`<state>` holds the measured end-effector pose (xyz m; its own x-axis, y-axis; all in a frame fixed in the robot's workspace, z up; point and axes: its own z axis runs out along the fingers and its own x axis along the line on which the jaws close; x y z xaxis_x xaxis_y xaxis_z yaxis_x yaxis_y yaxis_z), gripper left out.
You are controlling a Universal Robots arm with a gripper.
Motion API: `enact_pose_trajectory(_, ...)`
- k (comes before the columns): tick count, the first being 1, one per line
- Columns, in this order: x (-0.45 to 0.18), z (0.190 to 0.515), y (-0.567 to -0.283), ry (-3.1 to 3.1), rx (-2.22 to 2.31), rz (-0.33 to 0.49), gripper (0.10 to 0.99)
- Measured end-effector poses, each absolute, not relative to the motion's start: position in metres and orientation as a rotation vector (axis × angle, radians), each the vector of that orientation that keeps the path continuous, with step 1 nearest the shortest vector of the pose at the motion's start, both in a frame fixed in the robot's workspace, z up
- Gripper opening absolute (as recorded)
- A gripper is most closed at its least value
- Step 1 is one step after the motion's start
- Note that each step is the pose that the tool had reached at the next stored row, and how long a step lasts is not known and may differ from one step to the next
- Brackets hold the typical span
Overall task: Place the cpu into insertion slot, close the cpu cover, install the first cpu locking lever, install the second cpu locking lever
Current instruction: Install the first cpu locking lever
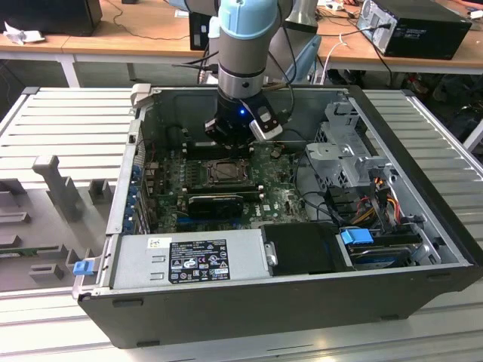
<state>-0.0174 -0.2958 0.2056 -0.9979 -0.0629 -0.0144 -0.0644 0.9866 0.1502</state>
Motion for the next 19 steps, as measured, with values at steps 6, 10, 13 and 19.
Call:
enact_pose_trajectory(6, -0.0171, 0.2038, -0.2958, 3.124, -0.092, 0.212, 0.106)
enact_pose_trajectory(10, -0.0171, 0.203, -0.2958, 3.125, -0.088, 0.195, 0.106)
enact_pose_trajectory(13, -0.0169, 0.2022, -0.2957, 3.126, -0.086, 0.177, 0.106)
enact_pose_trajectory(19, -0.017, 0.2016, -0.2953, 3.124, -0.085, 0.206, 0.106)
